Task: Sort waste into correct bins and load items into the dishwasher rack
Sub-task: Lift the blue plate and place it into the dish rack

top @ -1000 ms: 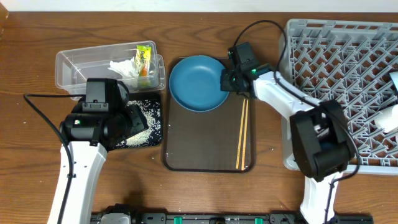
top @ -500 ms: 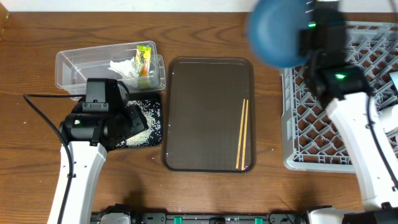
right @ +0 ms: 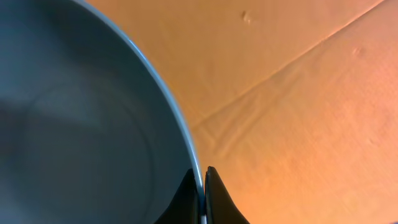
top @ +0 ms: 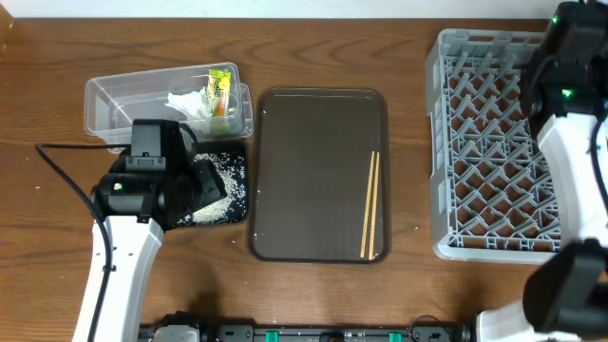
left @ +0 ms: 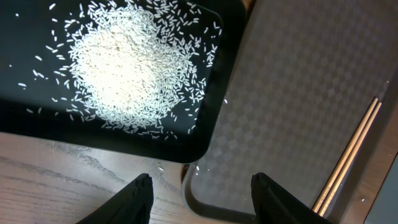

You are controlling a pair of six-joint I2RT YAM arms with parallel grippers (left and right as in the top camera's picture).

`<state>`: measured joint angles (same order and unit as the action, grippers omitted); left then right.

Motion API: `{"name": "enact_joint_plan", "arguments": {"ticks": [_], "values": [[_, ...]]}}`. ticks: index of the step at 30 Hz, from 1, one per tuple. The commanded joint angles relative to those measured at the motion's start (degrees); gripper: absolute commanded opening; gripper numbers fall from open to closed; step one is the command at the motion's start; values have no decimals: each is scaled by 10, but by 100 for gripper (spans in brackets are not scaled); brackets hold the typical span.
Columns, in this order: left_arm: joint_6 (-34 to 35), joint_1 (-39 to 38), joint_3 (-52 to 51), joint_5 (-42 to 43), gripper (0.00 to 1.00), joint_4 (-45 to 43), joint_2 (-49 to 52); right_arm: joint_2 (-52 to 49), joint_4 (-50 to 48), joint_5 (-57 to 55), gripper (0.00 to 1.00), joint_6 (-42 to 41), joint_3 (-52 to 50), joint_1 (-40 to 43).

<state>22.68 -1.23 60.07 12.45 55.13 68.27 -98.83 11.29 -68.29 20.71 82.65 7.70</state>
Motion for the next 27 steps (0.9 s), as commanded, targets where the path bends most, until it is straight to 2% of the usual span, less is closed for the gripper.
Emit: {"name": "enact_joint_plan", "arguments": {"ticks": [1,11,14,20,23,27], "values": [[-3,2,1,-7,54,1,3,-32,-4,-40,1,-10,1,13],[-3,2,1,-7,54,1,3,-88,-28,-47,1,-10,1,18],[-3,2,1,-7,54,1,3,-89,-68,-12,1,71,1,19],[-3,2,1,-7,54,1,3,-89,-212,-4,1,261,1,18],[-3,2,1,-7,54,1,3,-89,-203,42,1,308,1,17],[-3,3,1,-7,54,1,3,-89,-144,78,1,303,1,17]]}}
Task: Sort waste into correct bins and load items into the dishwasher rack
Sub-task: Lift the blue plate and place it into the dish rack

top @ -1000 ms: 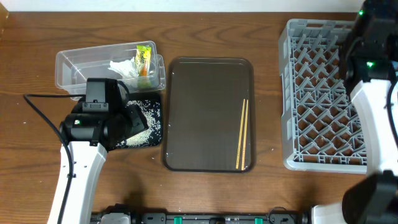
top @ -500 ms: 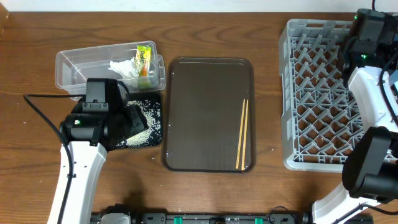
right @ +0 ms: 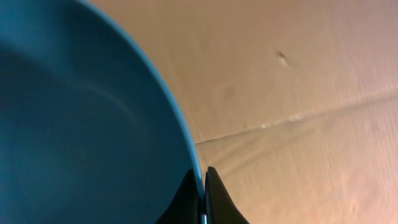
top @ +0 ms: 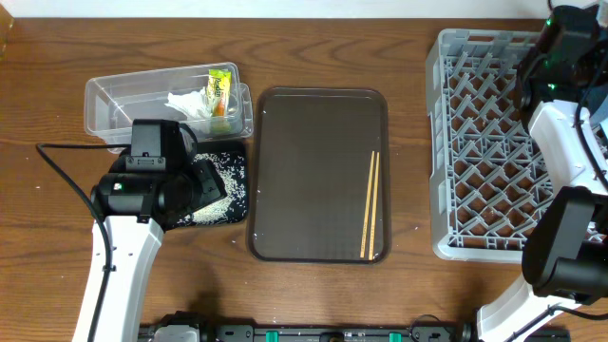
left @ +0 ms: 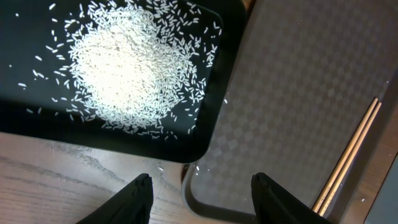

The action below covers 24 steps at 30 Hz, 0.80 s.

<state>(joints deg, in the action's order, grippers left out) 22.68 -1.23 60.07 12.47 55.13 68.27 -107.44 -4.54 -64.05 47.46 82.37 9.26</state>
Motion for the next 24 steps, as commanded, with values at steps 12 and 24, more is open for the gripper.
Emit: {"name": "enact_joint_plan", "arguments": {"ticks": [12,24], "values": [[-3,2,1,-8,54,-1,3,-2,145,39,2,-169,3,-13],[-3,2,1,-8,54,-1,3,-2,290,39,15,-291,3,-57]]}}
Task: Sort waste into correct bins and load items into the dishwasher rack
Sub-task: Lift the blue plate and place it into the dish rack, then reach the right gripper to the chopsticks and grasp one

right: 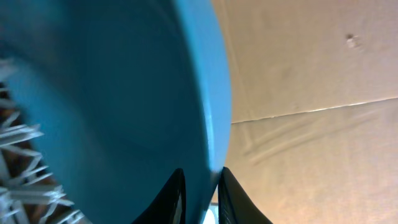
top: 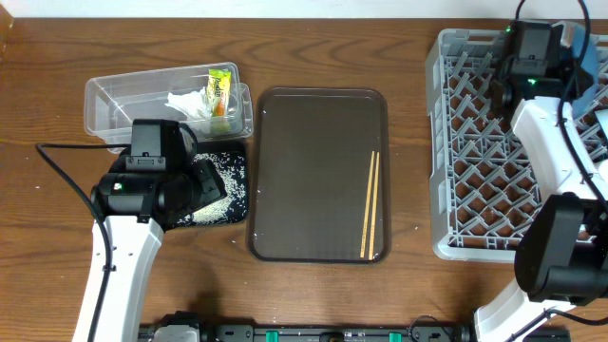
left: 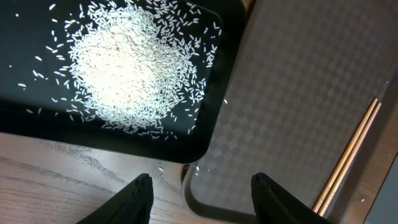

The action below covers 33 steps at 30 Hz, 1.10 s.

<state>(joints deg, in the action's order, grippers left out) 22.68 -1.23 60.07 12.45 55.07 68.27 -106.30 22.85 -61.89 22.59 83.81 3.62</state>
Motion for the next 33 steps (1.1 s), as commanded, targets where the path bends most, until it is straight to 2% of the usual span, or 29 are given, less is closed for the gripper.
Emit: {"name": "enact_joint_plan", "arguments": {"ticks": [1,5,9,13,15,16,19,21,25,28,33], "values": [[-3,2,1,-7,54,0,3,-14,24,17,15,-50,-11,-1],[-3,2,1,-7,54,0,3,-14,66,17,24,-89,-11,-1],[-3,2,1,-7,54,0,3,-9,107,27,36,-133,-11,-1],[-3,2,1,-7,54,0,3,21,143,119,41,-145,-11,-3],[-3,2,1,-7,54,0,3,48,158,181,47,-144,-11,-6],[-3,2,1,-7,54,0,3,67,165,212,52,-144,-11,-9],[-3,2,1,-7,54,0,3,130,173,290,77,-144,-11,-18],[-3,2,1,-7,54,0,3,167,173,339,82,-144,-11,-27],[-3,2,1,-7,54,0,3,234,189,507,82,-144,-11,-53],[-3,2,1,-7,54,0,3,260,214,638,78,-156,-11,-81],[-3,2,1,-7,54,2,3,251,260,699,78,-215,-14,-136]]}}
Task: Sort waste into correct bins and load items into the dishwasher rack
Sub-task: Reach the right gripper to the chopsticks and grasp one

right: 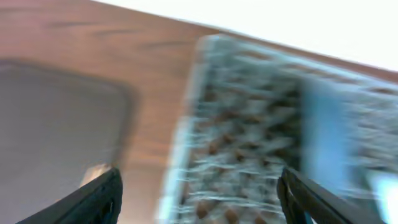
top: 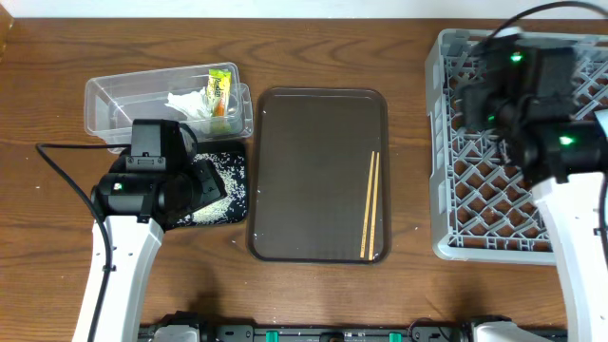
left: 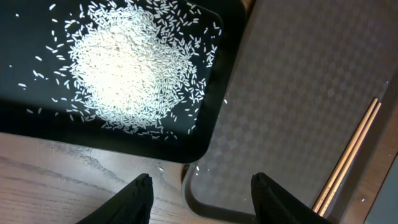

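The grey dishwasher rack stands at the right of the table. In the blurred right wrist view a blue dish stands in the rack. My right gripper is open wide and empty, above the rack's left side. Two wooden chopsticks lie on the brown tray in the middle. My left gripper hangs open and empty over the near corners of the brown tray and a black tray holding spilled rice.
A clear plastic bin at the back left holds a yellow-green wrapper and white crumpled paper. A black cable runs from the left arm across the wood at the far left. The rack's near-left edge is close to the brown tray.
My right gripper has opened wide and let go of the blue dish, which now stands in the rack. The right arm has moved left and nearer over the rack. The left arm is unchanged.
My right gripper was shut on the blue dish's rim beyond the rack's far right corner, and still held it a moment later. Then the dish was at the rack with the fingers slightly parted. Now the gripper is open and away from it. The left arm never moved.
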You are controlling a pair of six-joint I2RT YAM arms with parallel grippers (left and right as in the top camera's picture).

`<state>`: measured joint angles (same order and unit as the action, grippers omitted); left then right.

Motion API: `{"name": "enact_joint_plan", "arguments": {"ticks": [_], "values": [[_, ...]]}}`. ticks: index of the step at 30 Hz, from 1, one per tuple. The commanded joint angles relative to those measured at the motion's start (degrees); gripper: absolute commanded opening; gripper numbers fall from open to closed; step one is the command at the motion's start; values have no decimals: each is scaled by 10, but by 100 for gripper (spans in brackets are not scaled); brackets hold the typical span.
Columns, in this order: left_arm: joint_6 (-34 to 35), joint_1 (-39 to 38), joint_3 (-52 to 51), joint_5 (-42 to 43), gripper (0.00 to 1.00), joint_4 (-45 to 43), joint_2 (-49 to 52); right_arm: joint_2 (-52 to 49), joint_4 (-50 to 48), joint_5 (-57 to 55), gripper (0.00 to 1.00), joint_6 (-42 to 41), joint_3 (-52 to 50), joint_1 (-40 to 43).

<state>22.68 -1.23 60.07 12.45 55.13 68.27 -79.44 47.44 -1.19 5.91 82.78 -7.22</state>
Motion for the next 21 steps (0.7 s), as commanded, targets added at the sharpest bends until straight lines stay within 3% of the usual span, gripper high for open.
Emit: {"name": "enact_joint_plan", "arguments": {"ticks": [1,14,21], "values": [[-3,2,1,-7,54,1,3,-23,23,92,78,-61,-7,-42],[-3,2,1,-7,54,1,3,-164,84,92,52,-232,-79,-182],[-3,3,1,-7,54,1,3,-223,87,90,41,-269,-87,-233]]}}
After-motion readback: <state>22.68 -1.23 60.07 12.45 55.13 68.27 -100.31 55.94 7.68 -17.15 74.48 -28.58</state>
